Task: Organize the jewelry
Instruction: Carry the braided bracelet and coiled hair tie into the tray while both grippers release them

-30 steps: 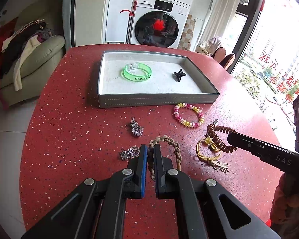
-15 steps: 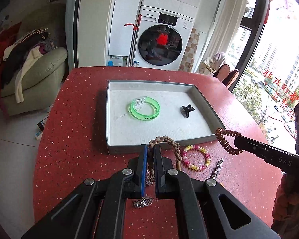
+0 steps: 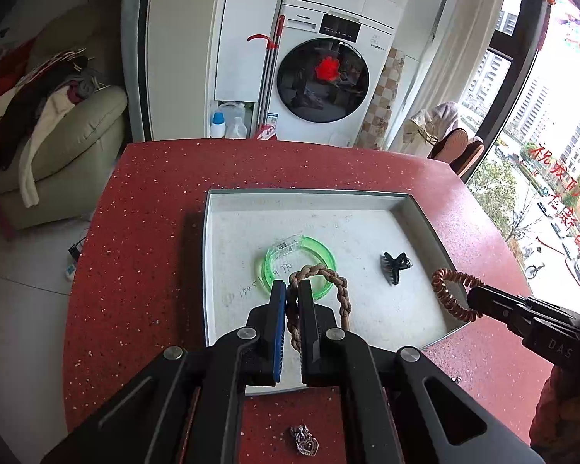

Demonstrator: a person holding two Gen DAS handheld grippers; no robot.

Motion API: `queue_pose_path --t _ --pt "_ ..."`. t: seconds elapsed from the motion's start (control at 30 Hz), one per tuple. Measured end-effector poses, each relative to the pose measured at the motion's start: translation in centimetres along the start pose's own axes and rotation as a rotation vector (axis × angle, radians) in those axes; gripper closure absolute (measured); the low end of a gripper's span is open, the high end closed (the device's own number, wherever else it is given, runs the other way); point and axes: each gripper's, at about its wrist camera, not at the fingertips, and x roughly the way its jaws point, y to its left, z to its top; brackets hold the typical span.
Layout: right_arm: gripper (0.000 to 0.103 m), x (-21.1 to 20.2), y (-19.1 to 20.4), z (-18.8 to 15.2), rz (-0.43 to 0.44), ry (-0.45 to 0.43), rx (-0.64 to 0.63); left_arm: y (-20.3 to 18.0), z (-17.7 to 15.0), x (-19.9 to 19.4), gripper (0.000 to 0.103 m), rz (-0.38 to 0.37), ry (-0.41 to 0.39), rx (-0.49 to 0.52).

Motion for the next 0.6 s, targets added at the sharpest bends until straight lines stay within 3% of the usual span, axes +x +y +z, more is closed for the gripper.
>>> queue_pose_path --t 0.4,0.6 --pt "0.091 6.2 -2.3 -0.6 -0.015 0.115 0.051 -0.1 -1.1 5.9 0.079 0.019 0.132 0.048" --pt "0.091 7.6 -3.5 -0.4 -0.052 0.101 0.084 0.1 -1.8 7.8 0.079 0.064 0.146 0.042"
